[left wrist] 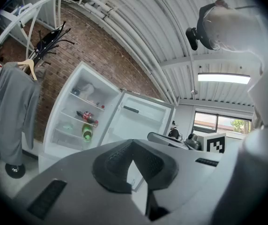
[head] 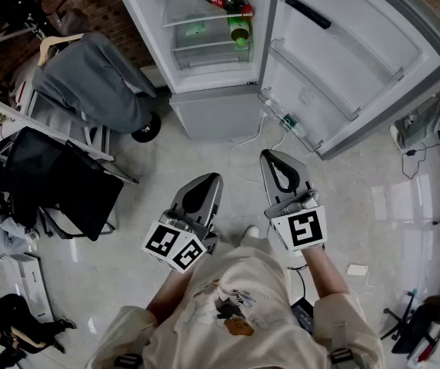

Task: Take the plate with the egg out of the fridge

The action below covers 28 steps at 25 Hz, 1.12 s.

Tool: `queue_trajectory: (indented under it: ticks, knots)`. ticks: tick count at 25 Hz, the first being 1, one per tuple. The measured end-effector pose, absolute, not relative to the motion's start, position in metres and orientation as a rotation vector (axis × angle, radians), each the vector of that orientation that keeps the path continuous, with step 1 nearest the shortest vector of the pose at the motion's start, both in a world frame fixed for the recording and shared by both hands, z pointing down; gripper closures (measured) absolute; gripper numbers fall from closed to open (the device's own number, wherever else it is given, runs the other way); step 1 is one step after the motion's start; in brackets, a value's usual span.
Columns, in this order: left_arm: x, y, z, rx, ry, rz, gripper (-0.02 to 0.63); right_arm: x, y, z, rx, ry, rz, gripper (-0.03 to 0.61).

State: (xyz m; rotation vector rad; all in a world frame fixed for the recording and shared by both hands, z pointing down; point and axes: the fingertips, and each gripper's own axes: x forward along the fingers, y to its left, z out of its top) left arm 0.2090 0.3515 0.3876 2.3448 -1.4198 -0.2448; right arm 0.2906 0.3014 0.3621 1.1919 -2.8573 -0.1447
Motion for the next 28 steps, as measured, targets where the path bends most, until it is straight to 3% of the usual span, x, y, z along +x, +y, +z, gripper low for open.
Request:
queue_trajectory:
  ticks: [10,19,28]
  knots:
    - [0.193,0.384,0.398,2.354,-1.353,-0.219,0.606,0.253,0.348,0.412,1.100,-2.830,-0.006,0.572]
    - [0.137,0.410,0.415,2.311,-1.372,-0.236,0.606,0.215,0.368,0.429,1.195,-2.845,0.083,0.572]
    - [0.131,0.433,0.434,2.353,-1.262,-0.165,0.606,0.203,0.418,0.457,1.406,-2.777,0.194,0.572]
